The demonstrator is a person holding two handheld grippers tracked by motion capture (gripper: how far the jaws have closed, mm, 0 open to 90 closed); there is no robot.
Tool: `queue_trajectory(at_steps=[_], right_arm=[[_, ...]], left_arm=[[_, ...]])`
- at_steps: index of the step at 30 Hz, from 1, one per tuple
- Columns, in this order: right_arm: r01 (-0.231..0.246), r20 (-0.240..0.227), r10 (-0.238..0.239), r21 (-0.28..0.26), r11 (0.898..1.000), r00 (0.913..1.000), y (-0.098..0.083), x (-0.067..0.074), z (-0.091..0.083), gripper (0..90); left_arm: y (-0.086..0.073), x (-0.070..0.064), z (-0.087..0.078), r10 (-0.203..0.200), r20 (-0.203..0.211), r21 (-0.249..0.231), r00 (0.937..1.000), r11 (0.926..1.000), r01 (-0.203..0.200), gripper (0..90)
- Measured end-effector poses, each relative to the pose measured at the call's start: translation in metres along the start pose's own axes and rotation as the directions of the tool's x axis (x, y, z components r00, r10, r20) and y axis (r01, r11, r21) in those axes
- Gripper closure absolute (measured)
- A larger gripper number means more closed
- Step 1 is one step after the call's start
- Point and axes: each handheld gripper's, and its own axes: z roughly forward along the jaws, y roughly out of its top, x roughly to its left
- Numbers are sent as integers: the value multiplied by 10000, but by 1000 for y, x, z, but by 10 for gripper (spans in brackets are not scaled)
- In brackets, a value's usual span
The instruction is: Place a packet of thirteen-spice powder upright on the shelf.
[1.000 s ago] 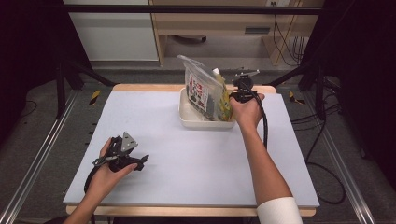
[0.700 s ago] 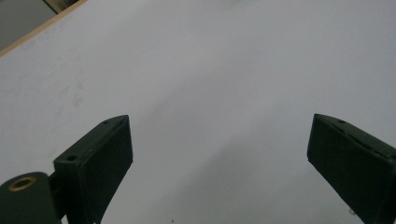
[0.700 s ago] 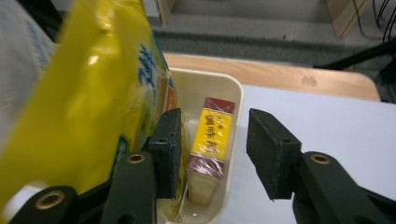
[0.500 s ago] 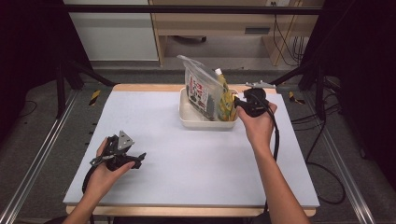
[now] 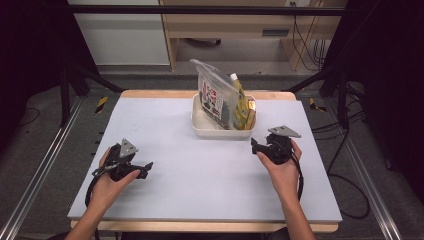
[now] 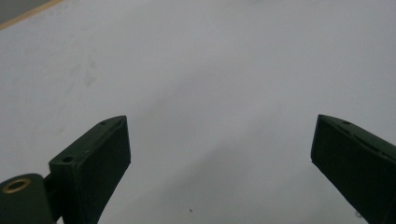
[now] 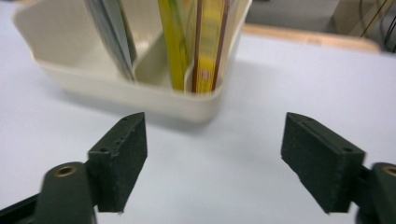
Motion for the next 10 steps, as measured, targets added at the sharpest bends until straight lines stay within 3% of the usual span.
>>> queue_trajectory(at_steps=[4, 10], right_arm=[[47, -80, -44, 314, 9995, 10000, -11, -5, -1, 155], [142, -268, -131, 404, 9991, 9996, -26, -15, -3, 116]], left_arm=[[-2, 5, -2, -33, 134, -126, 9999, 9999, 35, 47], [-6, 18, -7, -765, 481, -546, 9959, 9954, 791, 47]])
